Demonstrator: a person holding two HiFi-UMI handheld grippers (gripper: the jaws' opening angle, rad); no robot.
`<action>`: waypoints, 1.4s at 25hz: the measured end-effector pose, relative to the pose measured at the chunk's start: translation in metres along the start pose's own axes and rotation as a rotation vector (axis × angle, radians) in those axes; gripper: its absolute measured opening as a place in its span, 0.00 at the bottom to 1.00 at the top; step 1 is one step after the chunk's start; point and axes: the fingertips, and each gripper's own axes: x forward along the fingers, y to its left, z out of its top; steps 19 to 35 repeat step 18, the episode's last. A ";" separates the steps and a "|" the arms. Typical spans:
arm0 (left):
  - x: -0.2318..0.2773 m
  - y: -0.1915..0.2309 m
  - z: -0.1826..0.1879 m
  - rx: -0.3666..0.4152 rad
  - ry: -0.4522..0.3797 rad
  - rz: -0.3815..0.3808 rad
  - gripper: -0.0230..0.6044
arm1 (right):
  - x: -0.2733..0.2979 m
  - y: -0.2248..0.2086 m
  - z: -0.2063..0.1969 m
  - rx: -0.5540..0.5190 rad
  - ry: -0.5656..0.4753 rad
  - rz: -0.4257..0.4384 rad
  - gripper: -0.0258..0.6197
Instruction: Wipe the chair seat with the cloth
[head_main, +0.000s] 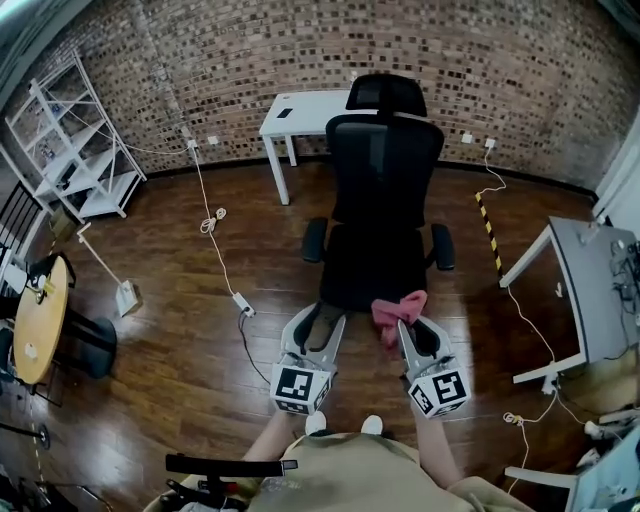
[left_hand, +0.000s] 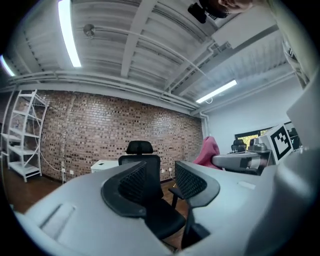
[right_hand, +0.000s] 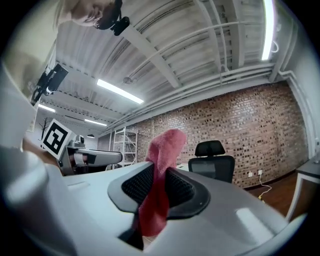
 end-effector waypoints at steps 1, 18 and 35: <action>-0.003 0.005 -0.002 -0.013 -0.002 0.004 0.28 | 0.005 0.005 0.000 -0.006 0.007 0.003 0.16; -0.011 0.050 -0.021 -0.028 0.011 0.065 0.29 | 0.047 0.035 -0.040 -0.154 0.129 0.106 0.16; -0.011 0.050 -0.021 -0.028 0.011 0.065 0.29 | 0.047 0.035 -0.040 -0.154 0.129 0.106 0.16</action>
